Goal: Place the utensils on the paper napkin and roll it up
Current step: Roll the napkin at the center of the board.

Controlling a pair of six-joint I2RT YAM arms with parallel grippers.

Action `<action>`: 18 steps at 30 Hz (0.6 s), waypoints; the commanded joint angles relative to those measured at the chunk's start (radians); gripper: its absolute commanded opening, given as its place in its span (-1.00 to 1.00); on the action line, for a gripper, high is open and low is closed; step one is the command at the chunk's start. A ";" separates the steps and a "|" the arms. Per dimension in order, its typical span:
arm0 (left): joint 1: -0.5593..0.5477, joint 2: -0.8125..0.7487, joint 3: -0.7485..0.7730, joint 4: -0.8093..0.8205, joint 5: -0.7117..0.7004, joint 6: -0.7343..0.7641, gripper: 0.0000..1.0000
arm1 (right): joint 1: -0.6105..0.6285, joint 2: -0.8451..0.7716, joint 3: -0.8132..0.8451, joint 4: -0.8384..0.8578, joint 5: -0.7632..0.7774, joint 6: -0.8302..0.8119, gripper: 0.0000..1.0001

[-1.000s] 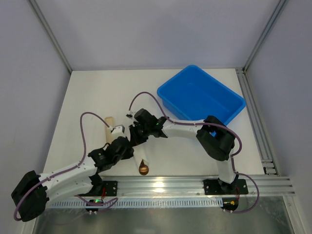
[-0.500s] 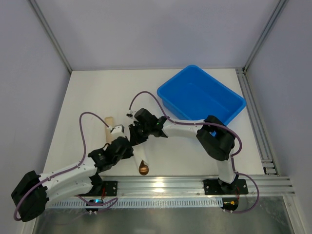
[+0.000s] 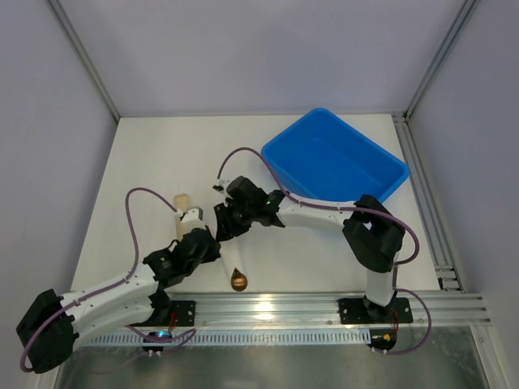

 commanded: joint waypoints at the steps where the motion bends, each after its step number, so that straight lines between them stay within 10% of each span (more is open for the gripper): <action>1: 0.006 -0.015 -0.005 0.058 -0.050 -0.003 -1.00 | -0.005 -0.058 0.041 -0.040 0.006 -0.034 -0.18; 18: 0.006 -0.009 -0.011 0.061 -0.016 -0.018 -1.00 | -0.077 0.207 0.465 -0.271 -0.095 -0.317 -0.84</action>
